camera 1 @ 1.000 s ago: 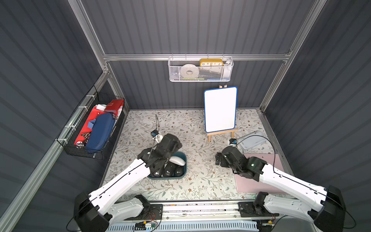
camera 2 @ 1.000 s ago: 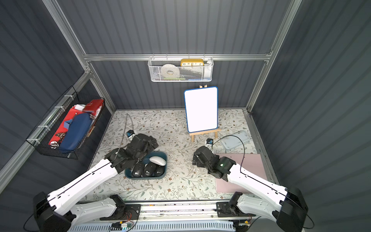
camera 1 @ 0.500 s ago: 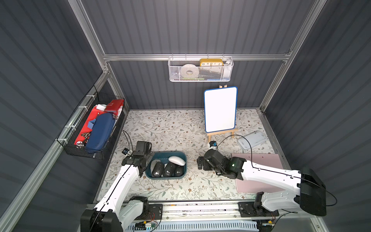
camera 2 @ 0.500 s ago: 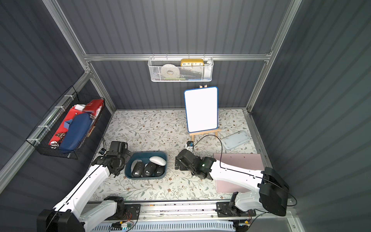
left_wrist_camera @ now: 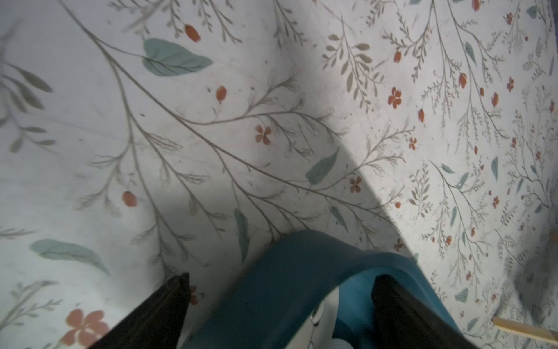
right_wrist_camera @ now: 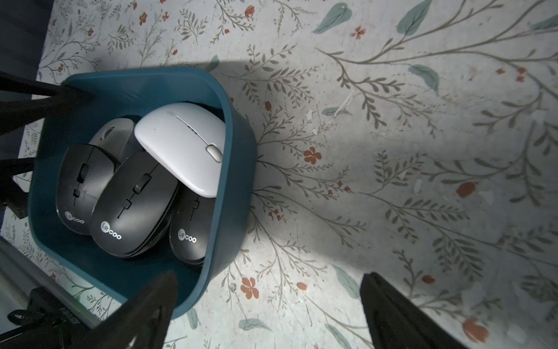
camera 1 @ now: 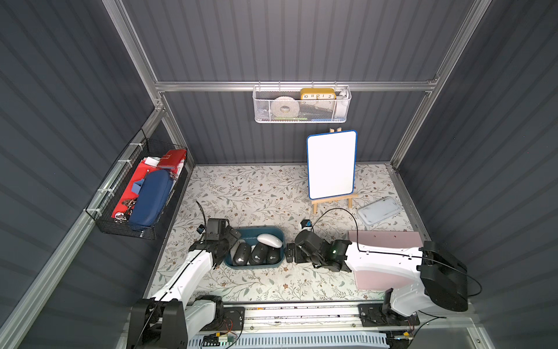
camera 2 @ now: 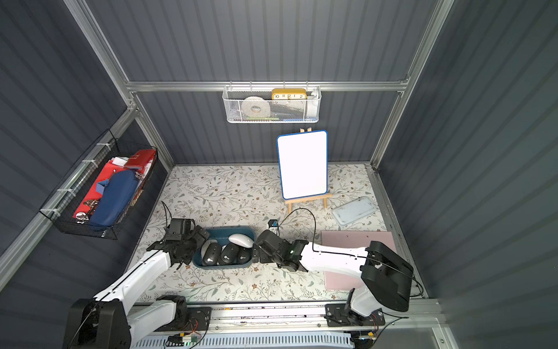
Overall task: Take out the mouse from the storage box
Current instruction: Move the storage box to the center of the board.
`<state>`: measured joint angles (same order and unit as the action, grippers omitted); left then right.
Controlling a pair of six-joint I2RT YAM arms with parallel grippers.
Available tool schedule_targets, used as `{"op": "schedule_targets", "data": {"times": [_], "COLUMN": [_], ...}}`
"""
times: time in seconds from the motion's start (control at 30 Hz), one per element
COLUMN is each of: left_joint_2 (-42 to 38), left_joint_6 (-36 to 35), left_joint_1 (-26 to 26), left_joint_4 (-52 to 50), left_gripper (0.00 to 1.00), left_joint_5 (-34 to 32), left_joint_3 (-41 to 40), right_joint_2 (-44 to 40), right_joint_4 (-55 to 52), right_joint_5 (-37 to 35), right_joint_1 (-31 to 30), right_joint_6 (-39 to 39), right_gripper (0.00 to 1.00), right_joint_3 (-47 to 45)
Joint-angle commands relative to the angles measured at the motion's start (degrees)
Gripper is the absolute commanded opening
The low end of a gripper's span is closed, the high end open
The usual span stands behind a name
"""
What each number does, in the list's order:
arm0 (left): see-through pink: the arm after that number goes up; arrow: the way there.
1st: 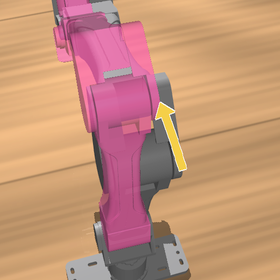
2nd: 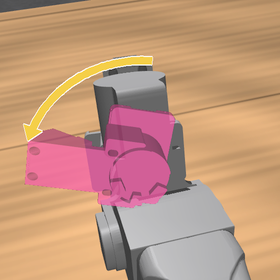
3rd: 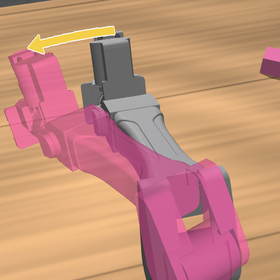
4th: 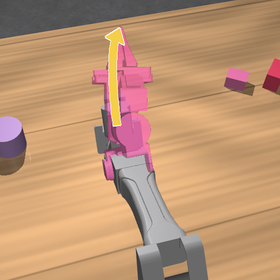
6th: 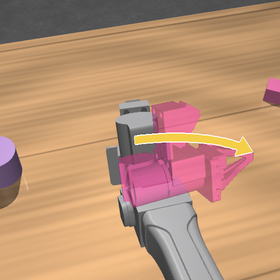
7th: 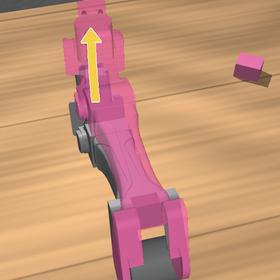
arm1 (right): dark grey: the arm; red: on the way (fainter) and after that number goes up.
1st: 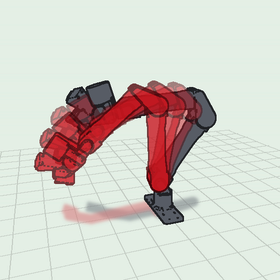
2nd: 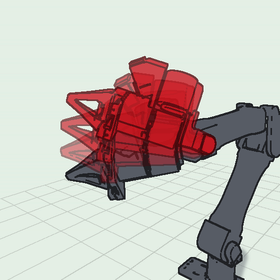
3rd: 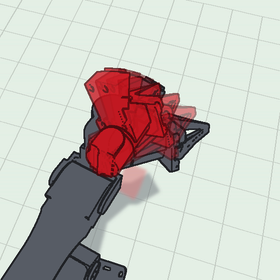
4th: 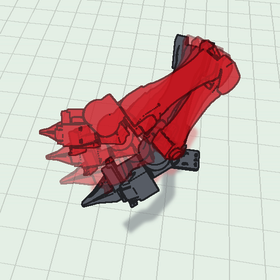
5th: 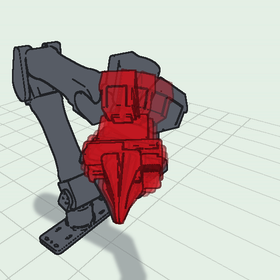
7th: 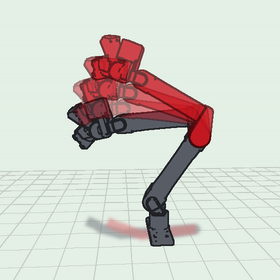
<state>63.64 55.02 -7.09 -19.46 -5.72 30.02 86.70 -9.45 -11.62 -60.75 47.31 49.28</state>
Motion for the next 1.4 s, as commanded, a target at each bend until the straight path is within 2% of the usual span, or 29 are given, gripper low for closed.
{"op": "schedule_targets", "data": {"times": [0.0, 0.13, 0.23, 0.37, 0.5, 0.83, 1.07, 1.17, 1.27, 1.37], "left_joint_2": [1.3, 4.7, 6.6, 8.9, 12.0, 20.7, 25.6, 25.9, 24.2, 21.8], "left_joint_6": [0.8, 2.6, 3.8, 3.2, 3.0, 7.5, 7.8, 8.2, 8.4, 6.1], "left_joint_1": [-4.0, -11.2, -13.0, -14.9, -16.2, -26.6, -28.2, -28.2, -28.2, -28.2], "left_joint_4": [4.9, 5.6, 7.4, 8.5, 11.5, 19.2, 20.7, 18.8, 17.3, 10.8], "left_gripper": [0.99, 0.99, 0.99, 0.99, 1.0, 0.99, 0.99, 1.0, 0.99, 0.99], "left_joint_5": [3.9, 0.2, 0.1, -1.5, -0.1, -0.2, -0.2, -1.0, -2.7, -7.3], "left_joint_3": [0.7, 4.0, 4.9, 6.9, 8.4, 14.5, 17.9, 19.1, 18.7, 19.2], "right_joint_2": [1.6, 1.1, 0.2, -0.7, 0.2, 0.9, -0.2, -1.0, -1.5, -2.5], "right_joint_4": [-1.0, 0.0, 2.2, 6.7, 8.5, 7.1, 4.3, 1.9, -5.3, -12.4], "right_joint_5": [-0.9, 0.5, 2.0, 7.3, 11.0, 12.4, 11.7, 9.0, 2.8, -4.3], "right_joint_1": [0.4, 2.6, 5.1, 9.8, 13.1, 16.6, 20.1, 21.0, 21.7, 21.7], "right_joint_6": [1.8, 2.4, 2.8, 2.8, 2.9, 1.1, -1.7, -3.5, -5.7, -9.6], "right_gripper": [0.99, 0.99, 0.99, 0.99, 0.99, 0.99, 0.99, 0.99, 0.99, 0.99], "right_joint_3": [1.7, 1.0, -0.6, -3.2, -3.5, -2.9, -2.0, -1.6, 0.2, 2.4]}}
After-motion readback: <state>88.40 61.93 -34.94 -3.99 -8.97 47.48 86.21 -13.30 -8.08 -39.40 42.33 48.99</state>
